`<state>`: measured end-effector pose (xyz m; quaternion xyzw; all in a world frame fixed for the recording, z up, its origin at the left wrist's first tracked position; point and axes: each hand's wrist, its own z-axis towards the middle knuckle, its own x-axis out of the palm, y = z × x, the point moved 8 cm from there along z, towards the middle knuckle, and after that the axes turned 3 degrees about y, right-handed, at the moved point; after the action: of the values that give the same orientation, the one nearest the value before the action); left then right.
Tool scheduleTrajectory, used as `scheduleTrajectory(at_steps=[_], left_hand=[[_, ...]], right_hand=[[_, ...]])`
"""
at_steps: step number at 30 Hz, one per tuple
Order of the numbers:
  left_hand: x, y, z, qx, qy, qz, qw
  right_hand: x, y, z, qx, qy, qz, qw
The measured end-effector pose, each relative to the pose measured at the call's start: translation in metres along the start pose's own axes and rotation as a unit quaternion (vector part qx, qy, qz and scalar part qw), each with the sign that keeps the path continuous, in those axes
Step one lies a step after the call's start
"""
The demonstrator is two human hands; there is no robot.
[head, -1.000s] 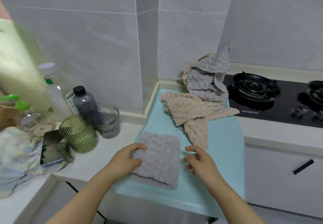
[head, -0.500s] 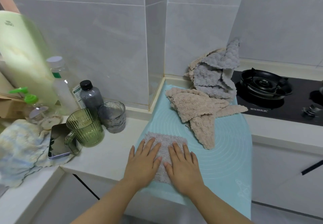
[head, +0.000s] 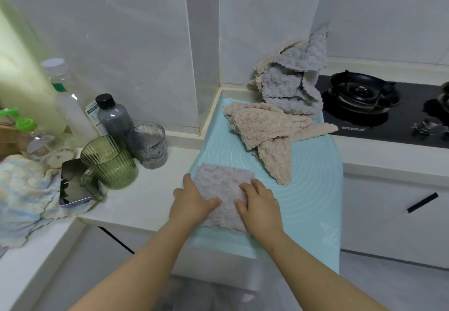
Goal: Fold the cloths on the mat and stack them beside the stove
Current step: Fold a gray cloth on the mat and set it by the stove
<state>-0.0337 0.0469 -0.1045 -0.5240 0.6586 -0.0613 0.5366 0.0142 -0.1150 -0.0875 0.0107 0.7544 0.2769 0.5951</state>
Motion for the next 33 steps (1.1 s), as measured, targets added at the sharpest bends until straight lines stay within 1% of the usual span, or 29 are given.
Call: scheduleTrajectory(at_steps=[1,2,3,4,6,8,9,10,11,13,14,15,16,17,19,21,23,25,29,33], left_hand=[[0.004,0.000,0.003,-0.021,0.038,-0.078,0.996],[0.007,-0.003,0.004,-0.033,0.071,-0.166,0.983],[0.008,-0.007,0.001,-0.048,0.099,-0.243,0.964],[0.010,-0.011,-0.003,-0.062,0.124,-0.297,0.945],[0.015,-0.022,-0.011,-0.072,0.166,-0.335,0.925],[0.025,-0.035,-0.017,-0.067,0.202,-0.354,0.911],[0.031,-0.045,-0.021,-0.058,0.220,-0.370,0.901],[0.038,-0.056,-0.026,-0.048,0.239,-0.386,0.890],[0.046,-0.069,-0.032,-0.036,0.258,-0.400,0.879],[0.067,-0.101,-0.043,-0.004,0.289,-0.418,0.861],[0.080,-0.119,-0.049,0.014,0.306,-0.417,0.856],[0.094,-0.137,-0.054,0.034,0.321,-0.406,0.855],[0.110,-0.155,-0.059,0.052,0.331,-0.387,0.859],[0.129,-0.172,-0.064,0.067,0.336,-0.362,0.867],[0.170,-0.203,-0.074,0.085,0.332,-0.314,0.886],[0.216,-0.233,-0.089,0.091,0.324,-0.283,0.898],[0.263,-0.268,-0.111,0.107,0.339,-0.267,0.896],[0.310,-0.303,-0.134,0.130,0.364,-0.260,0.885],[0.398,-0.366,-0.177,0.147,0.411,-0.213,0.874],[0.465,-0.420,-0.205,0.139,0.424,-0.197,0.873]], right_hand=[[-0.002,-0.004,-0.003,0.028,-0.003,0.017,0.999],[-0.001,-0.008,-0.006,0.062,0.011,0.056,0.996],[-0.001,-0.012,-0.009,0.089,0.032,0.111,0.989],[0.000,-0.016,-0.010,0.109,0.052,0.169,0.978],[-0.003,-0.025,-0.013,0.136,0.091,0.259,0.952],[-0.008,-0.039,-0.020,0.166,0.117,0.365,0.908],[-0.010,-0.048,-0.023,0.183,0.121,0.428,0.877],[-0.014,-0.056,-0.028,0.202,0.116,0.494,0.838],[-0.018,-0.064,-0.033,0.218,0.111,0.563,0.790],[-0.030,-0.084,-0.044,0.237,0.114,0.700,0.664],[-0.038,-0.097,-0.049,0.238,0.110,0.746,0.612],[-0.048,-0.112,-0.053,0.236,0.099,0.769,0.586],[-0.059,-0.130,-0.058,0.236,0.087,0.772,0.584],[-0.071,-0.151,-0.065,0.238,0.065,0.761,0.600],[-0.098,-0.205,-0.080,0.247,-0.013,0.722,0.646],[-0.123,-0.262,-0.105,0.258,-0.081,0.698,0.663],[-0.151,-0.314,-0.131,0.249,-0.123,0.690,0.669],[-0.180,-0.361,-0.155,0.232,-0.151,0.681,0.678],[-0.231,-0.449,-0.197,0.219,-0.196,0.679,0.673],[-0.266,-0.522,-0.227,0.247,-0.230,0.669,0.662]])
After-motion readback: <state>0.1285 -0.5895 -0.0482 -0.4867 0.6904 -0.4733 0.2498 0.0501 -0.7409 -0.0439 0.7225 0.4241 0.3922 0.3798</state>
